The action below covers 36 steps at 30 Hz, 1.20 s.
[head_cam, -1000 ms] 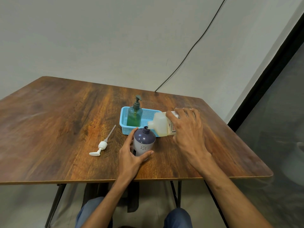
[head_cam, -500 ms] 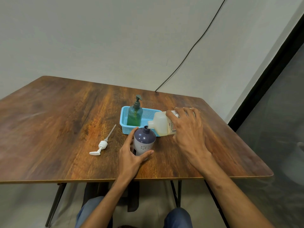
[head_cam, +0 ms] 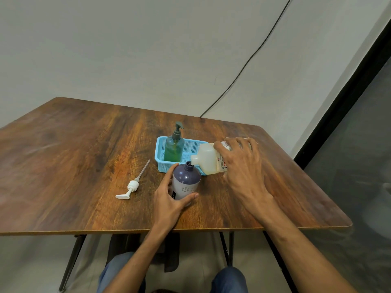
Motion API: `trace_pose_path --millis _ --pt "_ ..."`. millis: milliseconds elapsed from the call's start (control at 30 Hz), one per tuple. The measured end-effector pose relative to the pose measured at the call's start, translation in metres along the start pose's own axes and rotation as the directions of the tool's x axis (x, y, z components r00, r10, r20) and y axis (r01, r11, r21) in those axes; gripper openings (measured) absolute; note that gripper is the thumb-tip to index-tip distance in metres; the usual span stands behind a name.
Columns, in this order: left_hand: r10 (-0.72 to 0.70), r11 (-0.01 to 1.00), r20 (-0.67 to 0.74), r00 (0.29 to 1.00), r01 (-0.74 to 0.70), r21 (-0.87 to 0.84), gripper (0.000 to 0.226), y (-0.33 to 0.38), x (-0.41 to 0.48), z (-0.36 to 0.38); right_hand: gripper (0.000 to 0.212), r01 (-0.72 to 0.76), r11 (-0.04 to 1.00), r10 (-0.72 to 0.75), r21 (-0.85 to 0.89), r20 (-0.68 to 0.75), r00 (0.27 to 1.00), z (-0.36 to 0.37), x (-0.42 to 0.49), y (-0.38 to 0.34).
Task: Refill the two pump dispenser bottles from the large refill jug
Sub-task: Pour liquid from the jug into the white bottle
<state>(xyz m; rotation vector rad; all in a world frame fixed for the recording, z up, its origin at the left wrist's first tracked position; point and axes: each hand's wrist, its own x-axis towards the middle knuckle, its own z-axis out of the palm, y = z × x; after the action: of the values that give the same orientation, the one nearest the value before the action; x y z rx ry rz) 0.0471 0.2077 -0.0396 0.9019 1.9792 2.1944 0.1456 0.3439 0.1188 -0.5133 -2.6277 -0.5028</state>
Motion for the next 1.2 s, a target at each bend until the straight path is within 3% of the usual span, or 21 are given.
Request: trace_pose_path --millis 1200 --pt "0.003 1.000 -0.010 1.000 -0.003 -0.002 0.103 -0.0007 0.0004 0.0011 0.067 0.026 0.998 -0.026 -0.054 0.010 1.000 -0.0020 0.0032 0.0015"
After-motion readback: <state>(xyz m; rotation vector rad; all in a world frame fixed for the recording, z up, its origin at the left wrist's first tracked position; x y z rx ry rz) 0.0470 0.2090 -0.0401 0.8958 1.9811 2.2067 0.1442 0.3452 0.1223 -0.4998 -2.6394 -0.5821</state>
